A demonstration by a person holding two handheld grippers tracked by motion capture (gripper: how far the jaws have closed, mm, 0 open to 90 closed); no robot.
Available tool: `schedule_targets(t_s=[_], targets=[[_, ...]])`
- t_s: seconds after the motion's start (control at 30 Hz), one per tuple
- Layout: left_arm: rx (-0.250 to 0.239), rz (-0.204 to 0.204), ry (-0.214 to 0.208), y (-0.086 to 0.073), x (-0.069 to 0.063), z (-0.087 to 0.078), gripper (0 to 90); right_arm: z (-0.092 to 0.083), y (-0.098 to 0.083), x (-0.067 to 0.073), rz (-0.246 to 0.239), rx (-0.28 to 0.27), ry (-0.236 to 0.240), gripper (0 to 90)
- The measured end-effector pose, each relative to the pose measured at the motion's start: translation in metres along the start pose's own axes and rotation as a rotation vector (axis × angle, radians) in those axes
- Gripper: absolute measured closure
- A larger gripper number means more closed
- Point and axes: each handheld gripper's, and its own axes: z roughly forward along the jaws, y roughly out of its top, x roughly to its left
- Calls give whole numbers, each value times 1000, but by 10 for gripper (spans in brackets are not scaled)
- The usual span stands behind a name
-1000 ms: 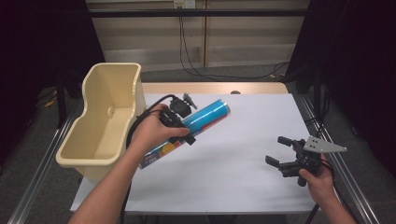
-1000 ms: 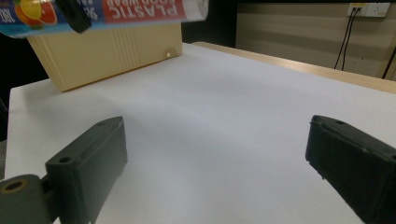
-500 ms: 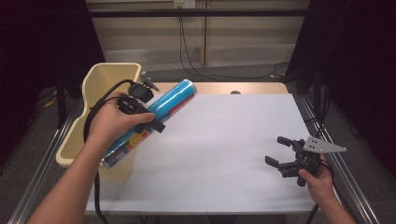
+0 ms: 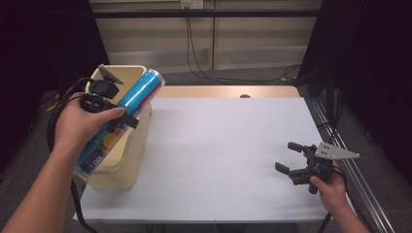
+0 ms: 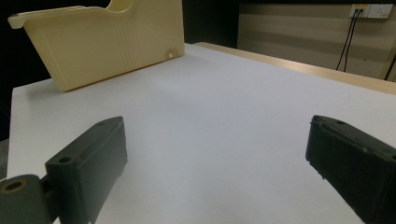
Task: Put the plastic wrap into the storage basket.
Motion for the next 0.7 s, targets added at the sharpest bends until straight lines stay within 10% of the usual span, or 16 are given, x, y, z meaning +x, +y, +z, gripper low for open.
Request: schedule_targets(t_s=[0.4, 0.7], targets=[[-13, -214, 76, -27, 45, -2, 316, 1, 0, 1, -5, 0, 4, 51], [8, -302, 93, -40, 64, 16, 315, 2, 0, 2, -10, 4, 7, 50]])
